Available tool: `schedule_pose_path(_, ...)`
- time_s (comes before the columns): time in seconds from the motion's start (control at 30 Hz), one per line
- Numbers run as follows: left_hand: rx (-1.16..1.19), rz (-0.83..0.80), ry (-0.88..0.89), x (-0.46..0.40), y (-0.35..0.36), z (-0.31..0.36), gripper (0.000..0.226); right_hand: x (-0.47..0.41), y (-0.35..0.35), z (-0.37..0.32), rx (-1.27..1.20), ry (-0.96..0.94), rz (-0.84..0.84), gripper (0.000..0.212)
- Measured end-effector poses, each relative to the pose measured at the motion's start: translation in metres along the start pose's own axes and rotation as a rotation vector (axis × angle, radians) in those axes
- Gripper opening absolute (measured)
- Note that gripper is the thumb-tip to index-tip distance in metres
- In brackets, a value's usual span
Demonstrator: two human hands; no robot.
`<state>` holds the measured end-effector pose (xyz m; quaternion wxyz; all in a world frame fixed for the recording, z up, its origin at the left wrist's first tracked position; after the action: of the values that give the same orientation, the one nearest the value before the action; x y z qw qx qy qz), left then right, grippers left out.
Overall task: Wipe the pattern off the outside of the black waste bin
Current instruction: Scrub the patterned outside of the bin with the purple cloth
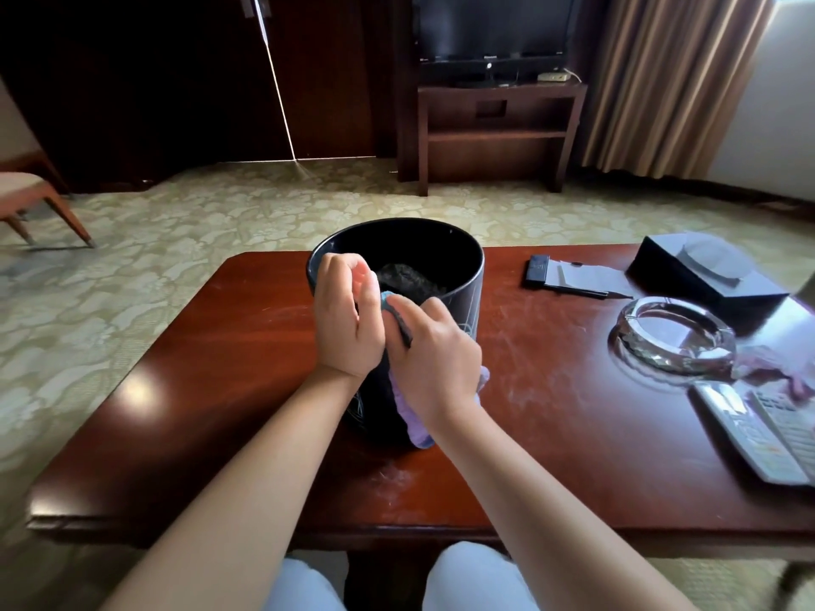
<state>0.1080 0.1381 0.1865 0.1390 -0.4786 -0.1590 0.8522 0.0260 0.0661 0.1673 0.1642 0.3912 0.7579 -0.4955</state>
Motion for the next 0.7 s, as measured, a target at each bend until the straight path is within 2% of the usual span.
schedule_pose_path(0.1,-0.013,-0.012,0.004,0.0,0.0,-0.001,0.027,0.001,-0.006,0.015,0.029,-0.006,0.049,0.02)
schedule_pose_path(0.27,0.037,-0.023,-0.015,-0.002,0.002,-0.002,0.031,0.003,-0.014,0.045,-0.016,0.097,0.134,0.023)
schedule_pose_path(0.5,0.022,-0.035,0.015,-0.002,0.003,-0.001,0.032,0.009,-0.007,0.047,-0.092,0.12,0.161,0.022)
schedule_pose_path(0.6,-0.024,-0.041,0.036,-0.001,0.004,-0.003,0.03,0.023,0.004,0.054,-0.106,0.145,0.129,0.021)
schedule_pose_path(0.7,-0.085,-0.049,0.015,-0.002,0.008,-0.006,0.028,0.04,0.014,0.065,-0.096,0.162,0.019,0.018)
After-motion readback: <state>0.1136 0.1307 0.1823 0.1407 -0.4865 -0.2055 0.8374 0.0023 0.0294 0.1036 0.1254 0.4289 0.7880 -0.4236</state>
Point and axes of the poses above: each hand's wrist, its own x-axis away from the middle knuckle, its own y-axis out of the palm, z = x × y, the point moved 4 cm from there along -x, towards the middle knuckle, and after that the axes turned 14 degrees about -z, right-handed, at the moved point
